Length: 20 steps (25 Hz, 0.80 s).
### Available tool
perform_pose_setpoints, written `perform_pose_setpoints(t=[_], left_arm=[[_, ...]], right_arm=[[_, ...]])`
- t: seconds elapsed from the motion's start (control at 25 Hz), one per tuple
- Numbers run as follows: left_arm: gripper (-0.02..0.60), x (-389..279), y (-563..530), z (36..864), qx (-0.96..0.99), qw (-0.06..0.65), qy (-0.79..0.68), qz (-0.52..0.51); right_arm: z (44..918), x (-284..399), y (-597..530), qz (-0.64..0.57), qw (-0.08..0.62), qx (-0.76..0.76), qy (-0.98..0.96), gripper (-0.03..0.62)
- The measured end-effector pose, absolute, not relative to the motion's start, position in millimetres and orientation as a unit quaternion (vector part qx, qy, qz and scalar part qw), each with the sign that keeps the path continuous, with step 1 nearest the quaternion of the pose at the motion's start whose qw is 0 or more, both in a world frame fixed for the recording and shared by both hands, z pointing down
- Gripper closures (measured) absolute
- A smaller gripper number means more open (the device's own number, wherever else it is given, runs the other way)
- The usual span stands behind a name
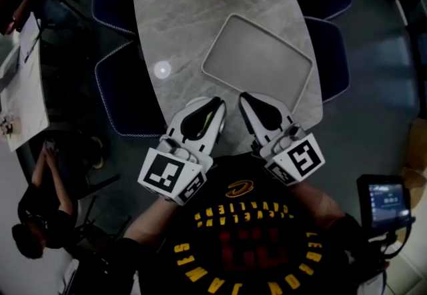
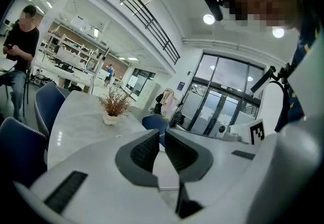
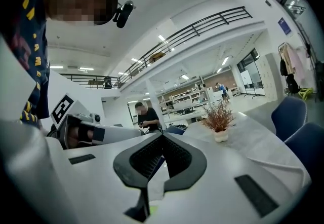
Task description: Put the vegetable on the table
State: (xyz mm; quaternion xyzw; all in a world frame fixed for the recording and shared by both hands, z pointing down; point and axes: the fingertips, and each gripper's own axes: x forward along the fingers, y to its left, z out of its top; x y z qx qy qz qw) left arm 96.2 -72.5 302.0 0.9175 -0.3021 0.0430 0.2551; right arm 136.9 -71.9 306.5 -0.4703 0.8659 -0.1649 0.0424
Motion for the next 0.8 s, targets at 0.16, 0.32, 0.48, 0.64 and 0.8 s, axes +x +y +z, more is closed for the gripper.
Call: perform_pose_setpoints(t=[0.16, 0.32, 0.48, 0.64, 0.8], left_arm=[[0.546, 102, -70, 298, 0.921, 0.251, -0.294, 0.042], [0.546, 106, -69, 299, 0.922, 0.252, -0.291, 0.044], [0.546, 110, -69, 300, 0.924, 0.25, -0.287, 0.047], [0.546, 109, -70, 304, 0.923, 0.253, -0.285, 0.05], [0.546, 109, -70, 304, 0.923, 0.253, -0.286, 0.05]], right_arm=[[300, 137, -72, -0.138, 0.028, -0.466, 0.874, 0.589], [300, 138, -69, -0.13, 0.009, -0.468, 0.874, 0.589], [302, 141, -70, -0.135, 0.011, -0.471, 0.871, 0.589], [304, 144, -70, -0.131, 0.01, -0.475, 0.87, 0.589], [305, 144, -70, -0.131, 0.009, -0.474, 0.87, 0.589]])
